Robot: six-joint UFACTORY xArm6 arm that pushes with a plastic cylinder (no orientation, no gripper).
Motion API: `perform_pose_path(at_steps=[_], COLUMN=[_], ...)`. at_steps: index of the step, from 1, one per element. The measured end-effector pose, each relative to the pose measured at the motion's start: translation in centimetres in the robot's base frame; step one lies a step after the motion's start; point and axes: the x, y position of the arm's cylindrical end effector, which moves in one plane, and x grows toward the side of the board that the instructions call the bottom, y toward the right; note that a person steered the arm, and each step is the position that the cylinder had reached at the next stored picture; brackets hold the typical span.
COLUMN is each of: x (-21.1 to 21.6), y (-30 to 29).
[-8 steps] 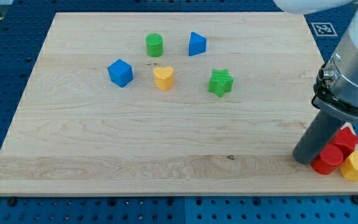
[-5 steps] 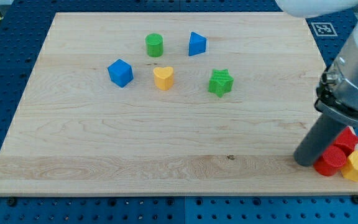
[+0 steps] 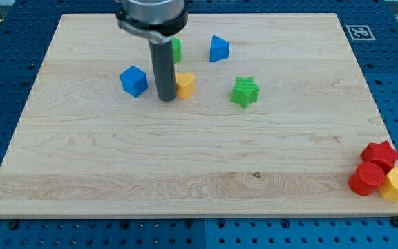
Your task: Slide the yellow heart towards the bottom center
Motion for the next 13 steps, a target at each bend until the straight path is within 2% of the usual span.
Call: perform_pose_path(at_steps=[1,3,4,8,9,11,13], x=[-2.0,-8.7,-7.2,3.7,5.2,5.5,10.8], y=[1.8,3.5,4.5,7.0,6.9,3.3,4.5])
